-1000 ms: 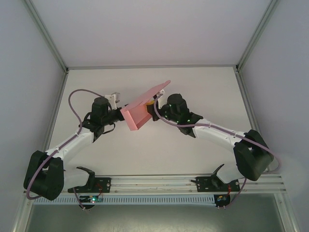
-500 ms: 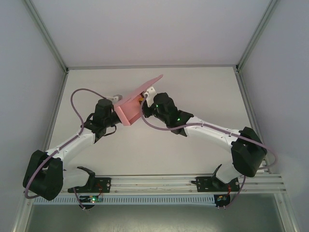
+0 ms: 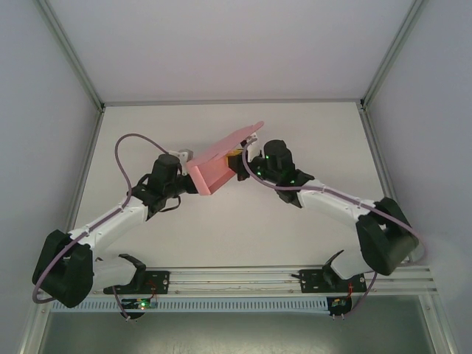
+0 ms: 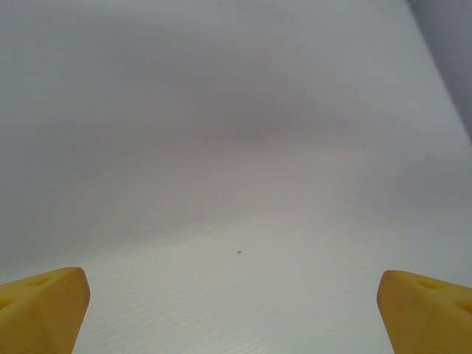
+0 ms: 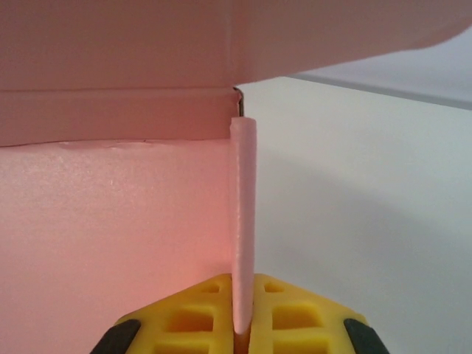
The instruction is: Assemble paper box
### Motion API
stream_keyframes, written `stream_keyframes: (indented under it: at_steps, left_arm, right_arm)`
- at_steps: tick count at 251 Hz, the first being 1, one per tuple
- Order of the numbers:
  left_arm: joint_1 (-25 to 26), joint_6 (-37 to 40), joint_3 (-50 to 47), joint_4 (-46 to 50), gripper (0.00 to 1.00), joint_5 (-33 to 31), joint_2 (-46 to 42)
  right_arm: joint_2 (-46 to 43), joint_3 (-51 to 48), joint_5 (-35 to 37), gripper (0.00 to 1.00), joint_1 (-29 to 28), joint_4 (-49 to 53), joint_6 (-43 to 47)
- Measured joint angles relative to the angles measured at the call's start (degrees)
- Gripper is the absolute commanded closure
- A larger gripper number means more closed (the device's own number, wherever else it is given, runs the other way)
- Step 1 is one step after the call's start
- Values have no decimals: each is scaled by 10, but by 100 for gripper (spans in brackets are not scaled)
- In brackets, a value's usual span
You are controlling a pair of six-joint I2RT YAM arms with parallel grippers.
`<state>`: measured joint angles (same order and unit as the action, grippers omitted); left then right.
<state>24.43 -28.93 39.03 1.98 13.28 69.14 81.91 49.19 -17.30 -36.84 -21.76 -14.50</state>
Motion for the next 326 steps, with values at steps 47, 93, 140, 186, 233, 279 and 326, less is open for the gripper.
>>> stream_keyframes:
  at_steps: [47, 93, 140, 186, 233, 279, 326]
  left_arm:
    - [0, 0, 14, 119, 0, -105, -19]
    - [0, 0, 35, 215, 0, -196, -85]
    - [0, -6, 36, 236, 0, -230, -129]
    - [0, -15, 36, 243, 0, -231, -134]
    - [0, -15, 35, 244, 0, -236, -136]
    - [0, -15, 35, 244, 0, -236, -136]
    - [0, -6, 31, 231, 0, -208, -136]
  right_arm:
    - [-84, -3, 121, 93, 8, 120, 14]
    - [-57, 3, 230, 93, 11, 251, 8]
    - [55, 31, 285, 93, -13, 330, -24]
    - [165, 96, 347, 94, -48, 384, -77]
    - [213, 121, 385, 77, -70, 408, -124]
    - [212, 128, 394, 54, -81, 414, -150]
    - [179, 125, 398, 39, -83, 417, -154]
